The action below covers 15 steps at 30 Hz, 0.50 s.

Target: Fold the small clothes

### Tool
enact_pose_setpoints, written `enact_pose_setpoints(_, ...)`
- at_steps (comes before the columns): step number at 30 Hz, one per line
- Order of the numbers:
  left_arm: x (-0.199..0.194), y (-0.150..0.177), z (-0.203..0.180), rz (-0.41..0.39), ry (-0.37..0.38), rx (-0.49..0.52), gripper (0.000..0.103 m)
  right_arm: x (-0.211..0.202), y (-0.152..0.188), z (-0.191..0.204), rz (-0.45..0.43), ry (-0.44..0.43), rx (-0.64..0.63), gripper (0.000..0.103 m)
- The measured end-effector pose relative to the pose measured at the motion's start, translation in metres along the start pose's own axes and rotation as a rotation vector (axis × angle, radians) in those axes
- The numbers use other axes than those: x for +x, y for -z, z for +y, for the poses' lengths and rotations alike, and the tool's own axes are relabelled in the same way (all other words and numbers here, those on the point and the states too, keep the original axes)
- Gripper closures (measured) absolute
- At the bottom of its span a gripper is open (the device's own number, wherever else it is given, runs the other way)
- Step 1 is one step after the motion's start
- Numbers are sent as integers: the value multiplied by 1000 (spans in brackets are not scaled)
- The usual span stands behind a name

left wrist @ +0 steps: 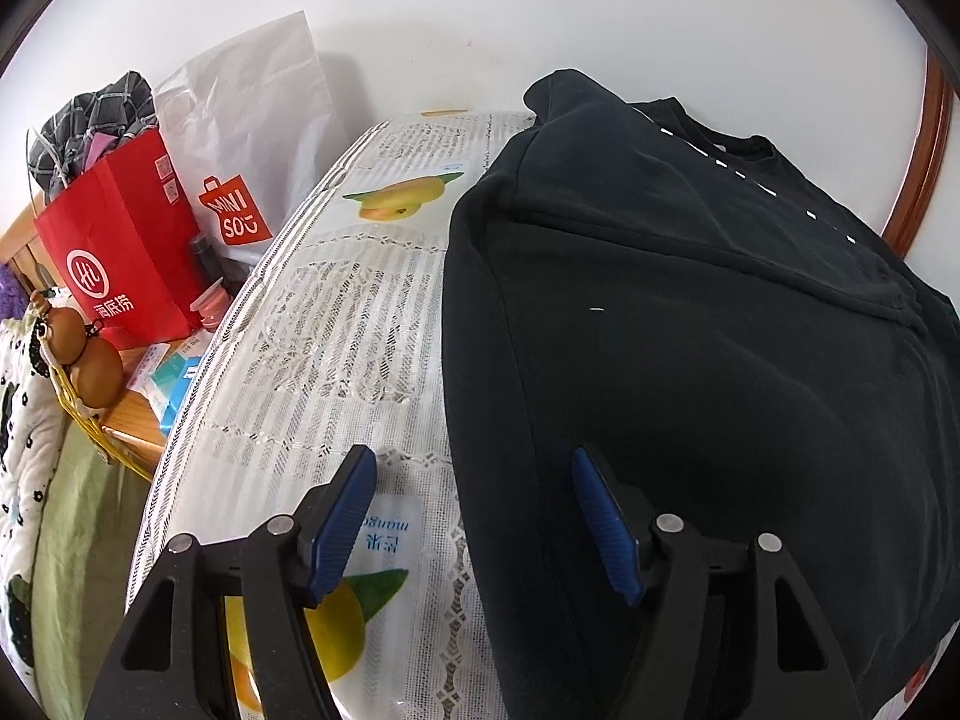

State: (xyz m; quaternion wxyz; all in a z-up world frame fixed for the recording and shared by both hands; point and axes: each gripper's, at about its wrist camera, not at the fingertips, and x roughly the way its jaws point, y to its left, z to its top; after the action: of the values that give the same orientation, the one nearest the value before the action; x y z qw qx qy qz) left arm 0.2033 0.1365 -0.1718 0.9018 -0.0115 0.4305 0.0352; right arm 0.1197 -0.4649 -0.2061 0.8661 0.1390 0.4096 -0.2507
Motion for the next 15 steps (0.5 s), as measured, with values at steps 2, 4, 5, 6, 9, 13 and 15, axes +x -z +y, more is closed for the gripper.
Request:
enact_pose_setpoints(2, 1, 0, 1, 2, 2, -8, 33, 0, 1, -1, -5, 14, 11, 40)
enact_pose_setpoints(4, 1, 1, 1, 3, 0, -11, 32, 1, 3, 1, -19, 28, 6, 41)
enact_pose_setpoints(5, 1, 1, 1, 2, 0, -11, 32, 1, 4, 1, -24, 29, 7, 42)
enact_pose_setpoints(6, 1, 1, 0, 2, -2, -9, 32, 1, 4, 1, -23, 28, 12, 44)
enact_pose_setpoints(9, 0, 1, 0, -1, -12, -2, 32, 0, 5, -2, -23, 27, 29, 47)
enact_pose_setpoints(13, -4, -1, 0, 5, -8, -16, 33, -2, 5, -4, -22, 51, 33, 64)
enact_pose_setpoints(15, -12, -2, 0, -3, 9, -31, 33, -4, 4, -5, -14, 68, 11, 85)
